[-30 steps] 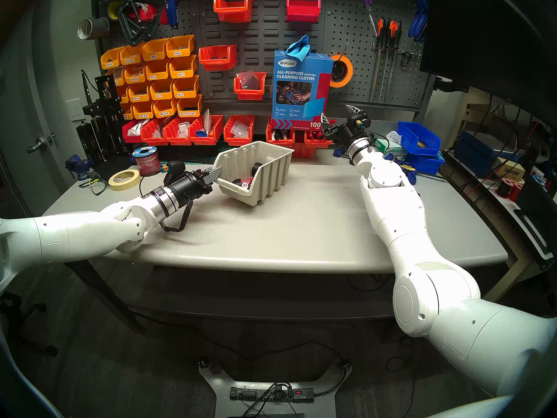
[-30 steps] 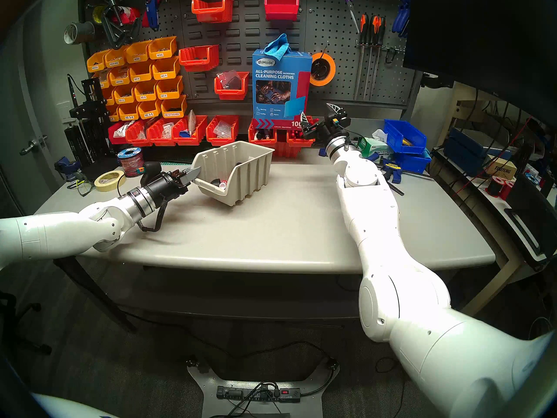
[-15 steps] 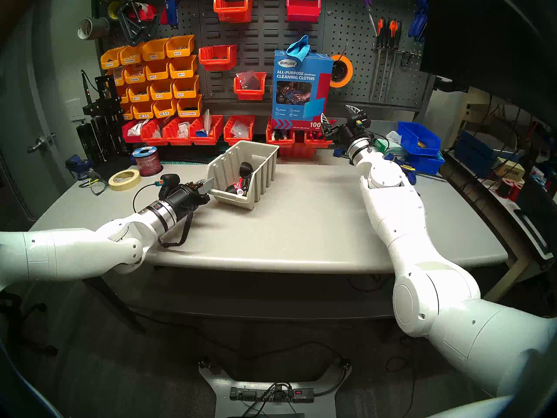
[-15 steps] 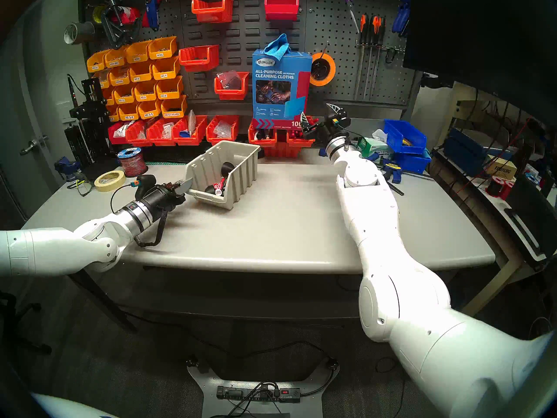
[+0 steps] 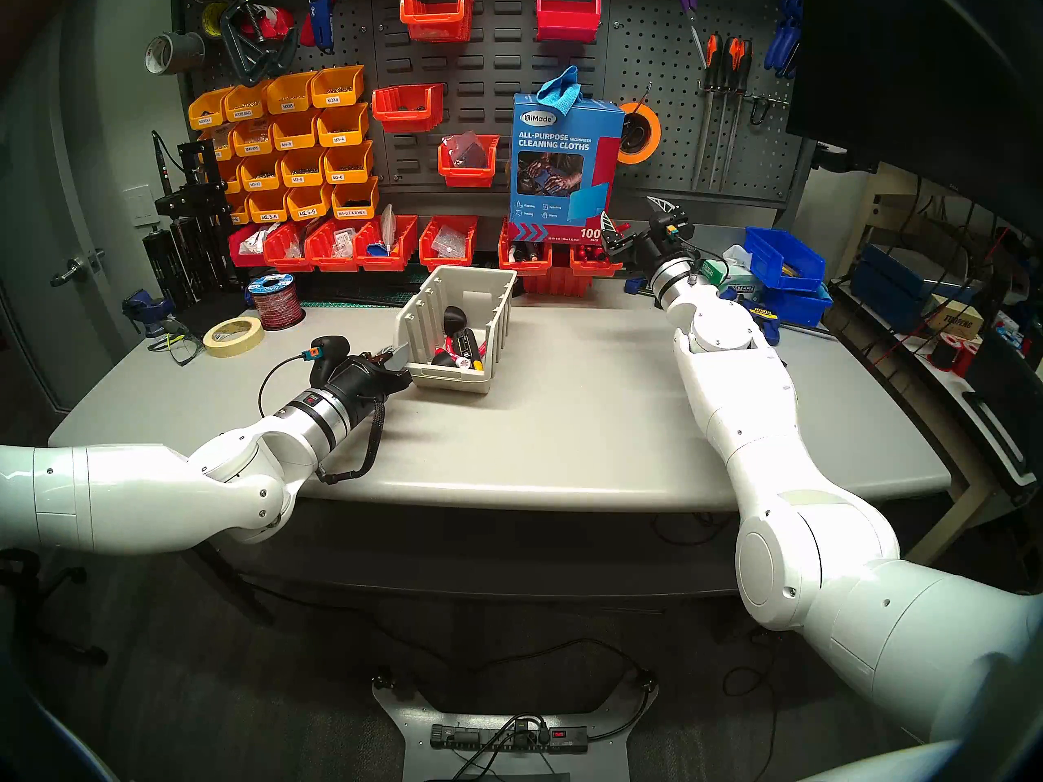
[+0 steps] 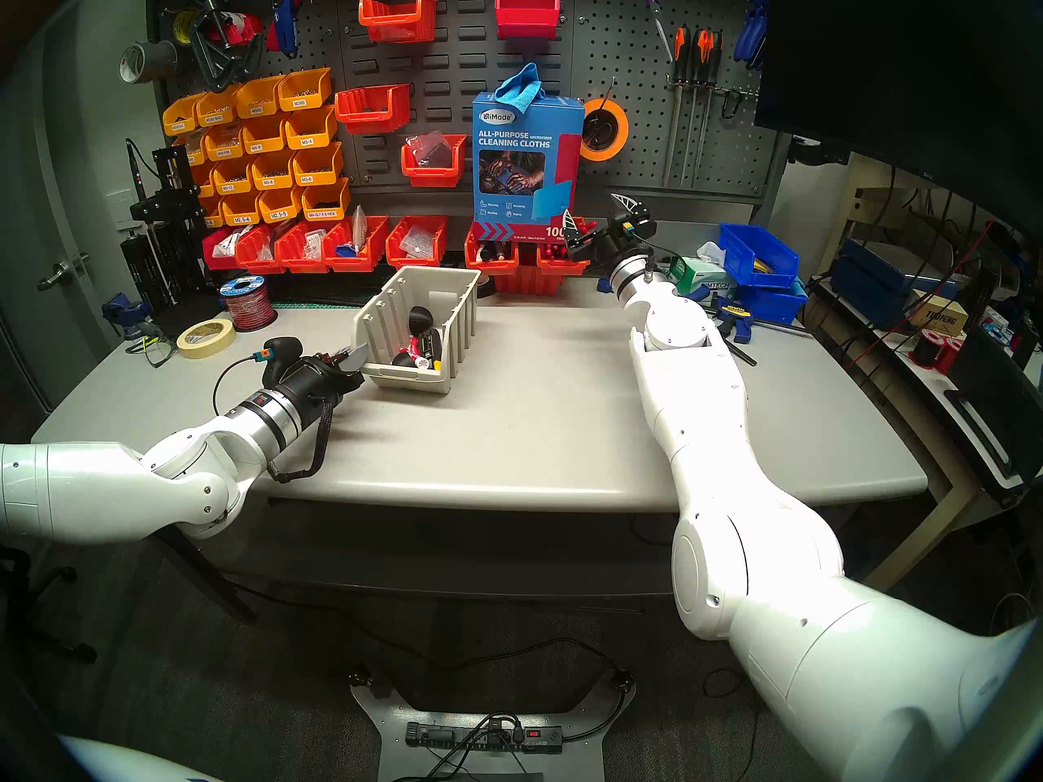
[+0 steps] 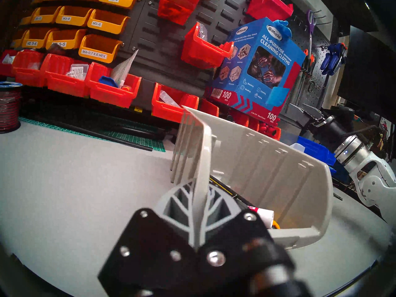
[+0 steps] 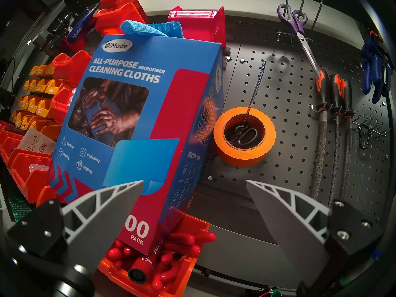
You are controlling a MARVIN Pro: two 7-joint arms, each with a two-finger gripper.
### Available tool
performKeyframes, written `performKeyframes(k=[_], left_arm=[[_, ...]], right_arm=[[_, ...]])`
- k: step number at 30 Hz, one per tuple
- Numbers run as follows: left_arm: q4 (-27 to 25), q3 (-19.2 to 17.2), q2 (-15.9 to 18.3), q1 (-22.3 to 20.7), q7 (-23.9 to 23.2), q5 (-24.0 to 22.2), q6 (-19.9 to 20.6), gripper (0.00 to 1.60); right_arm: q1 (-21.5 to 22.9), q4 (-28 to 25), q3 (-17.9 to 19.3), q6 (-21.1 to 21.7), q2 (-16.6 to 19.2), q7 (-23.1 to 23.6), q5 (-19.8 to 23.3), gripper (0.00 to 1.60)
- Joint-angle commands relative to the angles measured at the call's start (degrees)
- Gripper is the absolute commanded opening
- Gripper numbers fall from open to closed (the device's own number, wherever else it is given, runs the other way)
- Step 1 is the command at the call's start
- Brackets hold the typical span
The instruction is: Take out tools from the storage box
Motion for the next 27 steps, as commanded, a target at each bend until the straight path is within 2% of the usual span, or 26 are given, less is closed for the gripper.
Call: performKeyframes(k=[1,2,3,5,10,11,12,20,26,27], left_arm=[[-6.43,1.33,0.55,-0.46,6.57,3.25,2.21,0.0],[-7.53,1.43,0.95,-0.64,7.86,3.66,2.53,0.0],[-10.29,1.72,1.98,-1.17,11.19,4.89,3.6,0.0],[-10.73,1.78,2.16,-1.28,11.7,5.13,3.96,0.0],[-13.72,2.14,3.07,-2.37,17.74,8.05,6.96,0.0],[-14.14,2.15,3.25,-2.55,18.47,8.41,7.59,0.31],[-14.72,2.19,3.27,-2.74,20.34,9.1,8.25,0.7],[-17.73,2.17,3.34,-3.76,29.34,12.84,13.62,0.7],[-19.12,1.96,2.49,-3.8,35.71,15.04,16.18,0.7],[-19.23,1.87,2.31,-3.75,36.57,15.54,16.31,1.6]], right_arm=[[0.86,-0.77,0.01,-0.2,-0.06,-0.03,0.05,1.6],[0.86,-0.78,0.01,-0.2,-0.06,-0.03,0.05,1.6],[0.86,-0.8,0.01,-0.2,-0.06,-0.03,0.05,1.6],[0.86,-0.8,0.01,-0.2,-0.06,-0.03,0.05,1.6],[0.85,-0.85,0.01,-0.19,-0.06,-0.03,0.06,1.6],[0.85,-0.86,0.01,-0.19,-0.06,-0.03,0.06,1.6],[0.84,-0.87,0.01,-0.19,-0.06,-0.03,0.06,1.6],[0.81,-0.97,0.01,-0.15,-0.07,-0.02,0.06,1.6],[0.77,-1.06,0.02,-0.11,-0.07,-0.02,0.06,1.6],[0.76,-1.08,0.02,-0.09,-0.07,-0.02,0.06,1.6]])
